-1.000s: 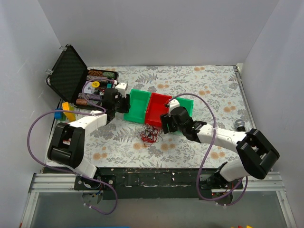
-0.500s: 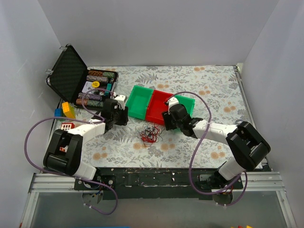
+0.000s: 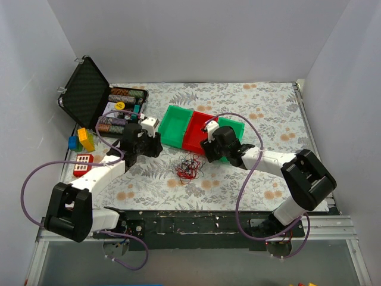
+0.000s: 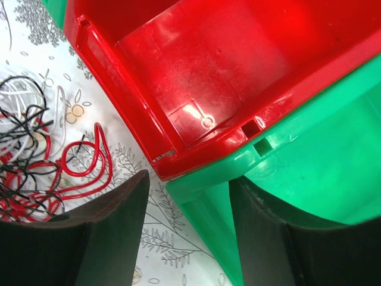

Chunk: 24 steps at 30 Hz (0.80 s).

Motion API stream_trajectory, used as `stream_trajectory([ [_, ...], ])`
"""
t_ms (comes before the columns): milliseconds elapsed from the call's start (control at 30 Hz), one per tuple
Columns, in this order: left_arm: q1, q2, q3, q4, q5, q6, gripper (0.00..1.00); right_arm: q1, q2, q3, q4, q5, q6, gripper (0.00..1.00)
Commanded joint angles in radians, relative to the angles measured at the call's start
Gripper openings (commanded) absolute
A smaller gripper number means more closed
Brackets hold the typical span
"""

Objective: Untangle the cables

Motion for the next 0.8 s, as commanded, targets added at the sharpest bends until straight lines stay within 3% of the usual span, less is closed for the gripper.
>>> stream_trajectory([
  [0, -0.005, -0.068, 0.089, -0.043, 0.020, 0.028, 0.40, -0.013, -0.027, 0.059, -0.007, 0.002, -0.020, 0.73],
  [133, -0.005, -0.061, 0.114, -0.046, 0.020, 0.023, 0.40, -0.021, 0.003, 0.180, -0.141, 0.171, 0.167, 0.82],
  [367, -0.005, -0.056, 0.115, -0.029, 0.001, 0.029, 0.41, -0.021, 0.106, 0.330, -0.207, 0.284, 0.310, 0.83],
  [533, -0.005, -0.065, 0.123, -0.025, -0.016, 0.037, 0.41, -0.021, 0.274, 0.516, -0.401, 0.379, 0.371, 0.72],
  [667, -0.005, -0.073, 0.135, -0.026, -0.019, 0.040, 0.42, -0.019, 0.290, 0.501, -0.380, 0.377, 0.383, 0.56],
  [767, -0.005, -0.087, 0.132, -0.026, 0.008, 0.049, 0.42, -0.016, 0.273, 0.479, -0.376, 0.364, 0.374, 0.52],
])
